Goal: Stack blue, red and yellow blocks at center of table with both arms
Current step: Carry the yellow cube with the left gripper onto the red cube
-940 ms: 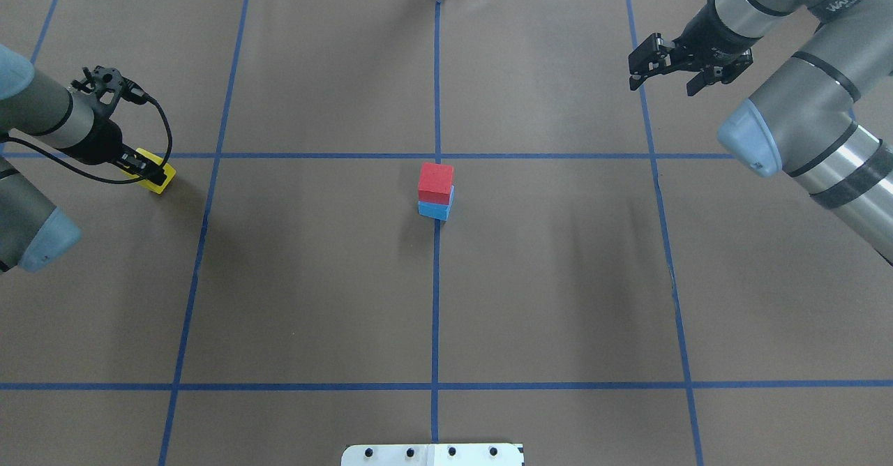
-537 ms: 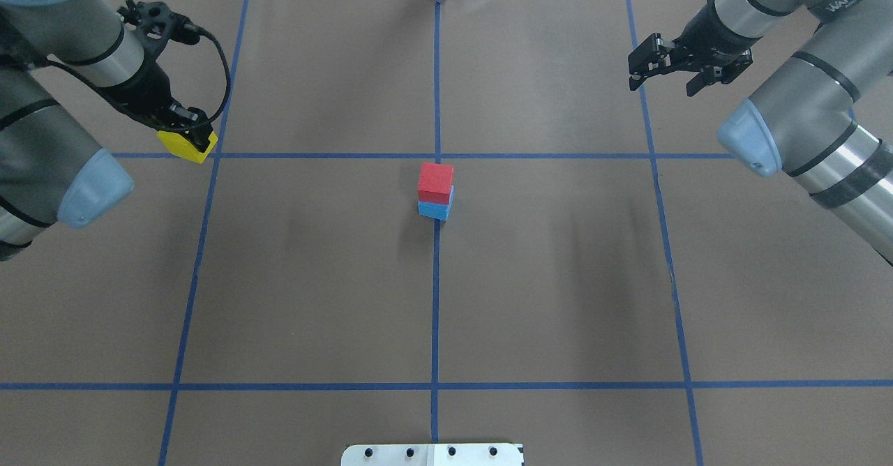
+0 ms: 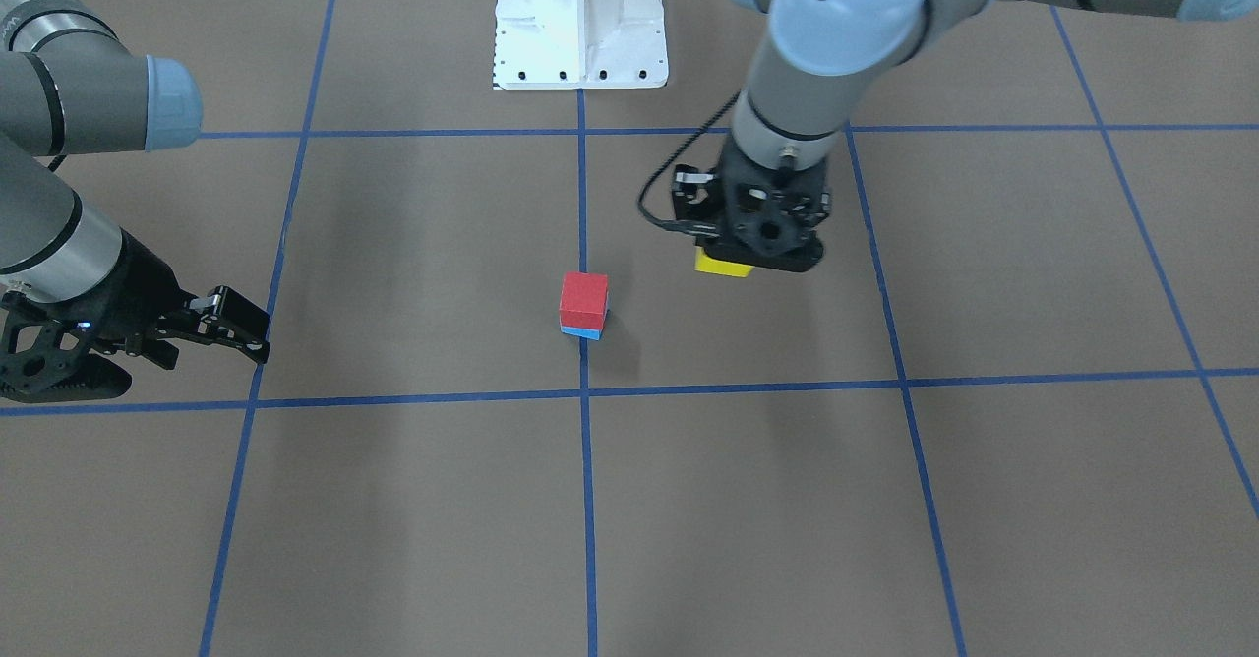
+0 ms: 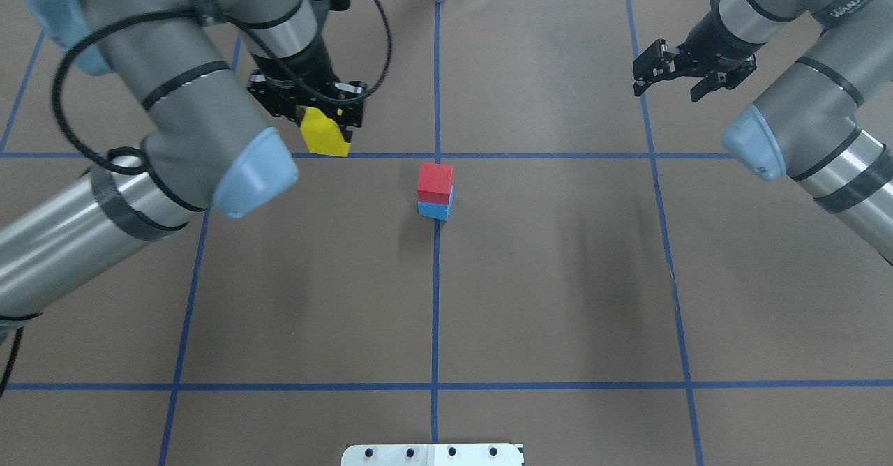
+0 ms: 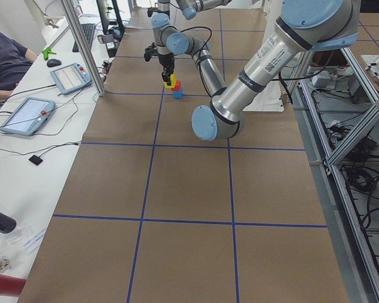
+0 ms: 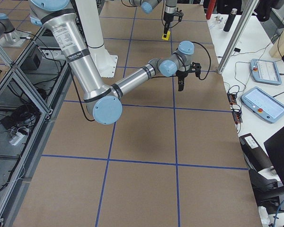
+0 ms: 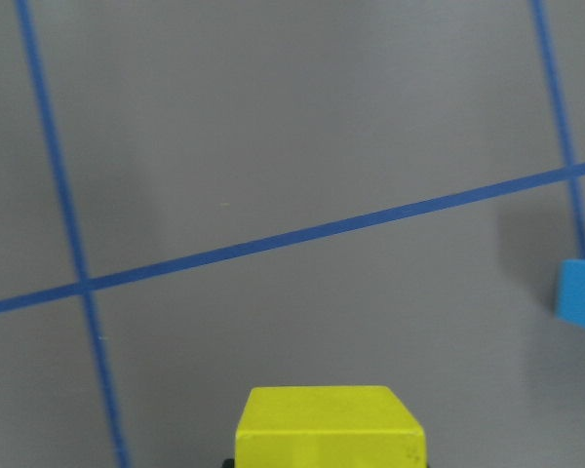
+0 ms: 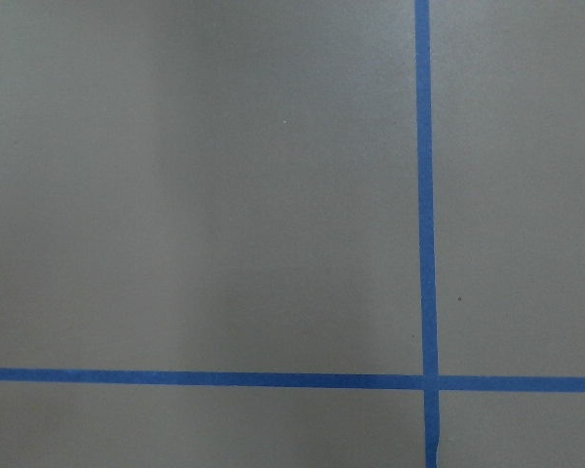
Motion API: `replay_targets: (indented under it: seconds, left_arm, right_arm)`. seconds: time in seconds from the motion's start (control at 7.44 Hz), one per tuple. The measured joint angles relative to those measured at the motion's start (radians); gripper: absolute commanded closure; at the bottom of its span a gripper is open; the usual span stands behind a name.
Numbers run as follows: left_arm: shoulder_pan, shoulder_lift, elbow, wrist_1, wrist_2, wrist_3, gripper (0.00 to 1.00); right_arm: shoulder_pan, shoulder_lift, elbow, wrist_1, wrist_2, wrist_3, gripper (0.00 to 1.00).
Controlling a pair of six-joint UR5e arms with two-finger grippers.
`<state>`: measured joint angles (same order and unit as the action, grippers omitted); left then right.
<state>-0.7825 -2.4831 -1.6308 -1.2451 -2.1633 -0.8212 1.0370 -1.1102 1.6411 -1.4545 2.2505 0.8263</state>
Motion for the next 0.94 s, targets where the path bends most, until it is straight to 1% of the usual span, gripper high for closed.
replay_targets:
  seconds: [0.13,0.27,0.4,0.54,0.67,0.94]
  left_arm:
    - [0.033,-0.091,0.098,-0.038,0.018,-0.069,1.00]
    - [0.051,-0.134,0.177,-0.101,0.026,-0.114,1.00]
    - [0.066,-0.151,0.243,-0.170,0.033,-0.138,1.00]
    - [0.080,-0.155,0.285,-0.217,0.039,-0.151,1.00]
    - [0.092,-0.154,0.306,-0.238,0.045,-0.156,1.00]
    - [0.113,-0.138,0.316,-0.259,0.070,-0.158,1.00]
  right_arm:
    - [0.000,-0.003,-0.001,0.000,-0.001,-0.004,0.01]
    - [0.000,-0.004,-0.001,0.000,-0.001,-0.006,0.01]
    - [0.000,-0.004,-0.001,0.000,-0.001,-0.007,0.01]
    - [0.000,-0.004,-0.001,0.000,-0.001,-0.007,0.01]
    - [0.000,-0.003,0.000,0.000,-0.001,-0.007,0.01]
    - [0.000,-0.002,0.000,0.000,-0.002,-0.007,0.01]
